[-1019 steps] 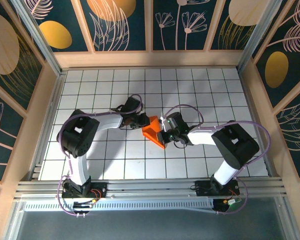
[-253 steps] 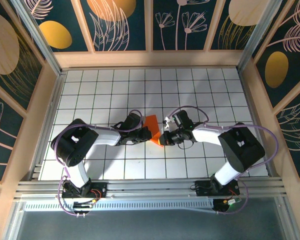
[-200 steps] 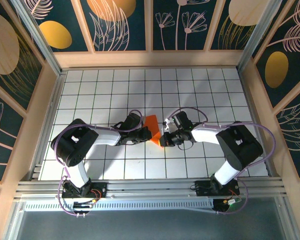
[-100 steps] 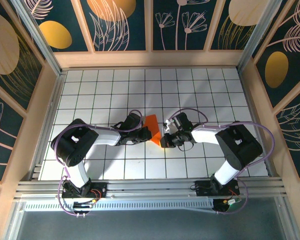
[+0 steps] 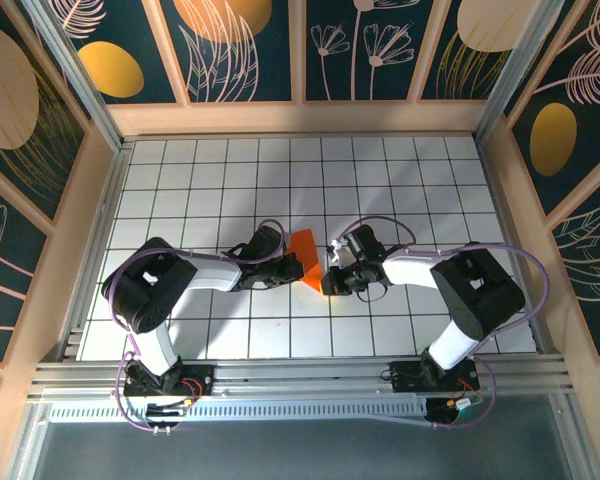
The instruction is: Fold a paper plane with a square sheet of paper (fold left side to right side)
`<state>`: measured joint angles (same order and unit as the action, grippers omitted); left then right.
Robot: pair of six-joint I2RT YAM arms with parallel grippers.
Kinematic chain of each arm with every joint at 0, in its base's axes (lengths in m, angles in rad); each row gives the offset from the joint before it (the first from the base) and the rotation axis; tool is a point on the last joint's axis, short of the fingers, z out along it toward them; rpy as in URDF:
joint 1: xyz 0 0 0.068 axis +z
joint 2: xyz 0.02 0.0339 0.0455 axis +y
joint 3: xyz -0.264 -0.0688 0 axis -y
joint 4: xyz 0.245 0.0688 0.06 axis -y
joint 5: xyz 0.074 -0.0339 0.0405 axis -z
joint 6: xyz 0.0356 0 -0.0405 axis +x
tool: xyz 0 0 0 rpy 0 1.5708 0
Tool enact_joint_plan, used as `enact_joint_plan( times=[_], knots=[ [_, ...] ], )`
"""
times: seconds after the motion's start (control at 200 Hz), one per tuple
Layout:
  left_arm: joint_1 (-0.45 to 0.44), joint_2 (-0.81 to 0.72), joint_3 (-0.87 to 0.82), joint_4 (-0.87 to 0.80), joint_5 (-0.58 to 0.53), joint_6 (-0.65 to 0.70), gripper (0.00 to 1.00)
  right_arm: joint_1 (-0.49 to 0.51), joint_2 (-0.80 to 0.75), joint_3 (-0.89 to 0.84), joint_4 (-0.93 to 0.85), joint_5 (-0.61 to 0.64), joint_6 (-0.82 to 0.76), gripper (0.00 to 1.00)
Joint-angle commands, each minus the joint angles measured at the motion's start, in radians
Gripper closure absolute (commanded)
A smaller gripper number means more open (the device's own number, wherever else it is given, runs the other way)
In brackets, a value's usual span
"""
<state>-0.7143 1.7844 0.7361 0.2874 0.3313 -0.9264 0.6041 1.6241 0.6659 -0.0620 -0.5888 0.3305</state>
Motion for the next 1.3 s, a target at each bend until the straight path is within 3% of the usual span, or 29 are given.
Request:
enact_joint_plan(
  times=[0.0,0.435,0.766,1.296],
  knots=[
    [0.001,0.055,-0.012,-0.111,-0.072,0.004,1.0,0.009,-0.02,0.015,-0.065,0.03,-0.009,1.0],
    [0.001,0.055,-0.007,-0.12,-0.076,0.008,1.0,0.012,-0.032,0.018,-0.123,0.101,-0.022,1.0],
    [0.001,0.053,-0.003,-0.125,-0.078,0.011,1.0,0.029,-0.133,0.064,-0.111,0.005,0.004,1.0],
    [0.001,0.053,-0.006,-0.128,-0.078,0.011,1.0,0.074,0.0,0.073,-0.021,0.042,0.066,1.0]
  ],
)
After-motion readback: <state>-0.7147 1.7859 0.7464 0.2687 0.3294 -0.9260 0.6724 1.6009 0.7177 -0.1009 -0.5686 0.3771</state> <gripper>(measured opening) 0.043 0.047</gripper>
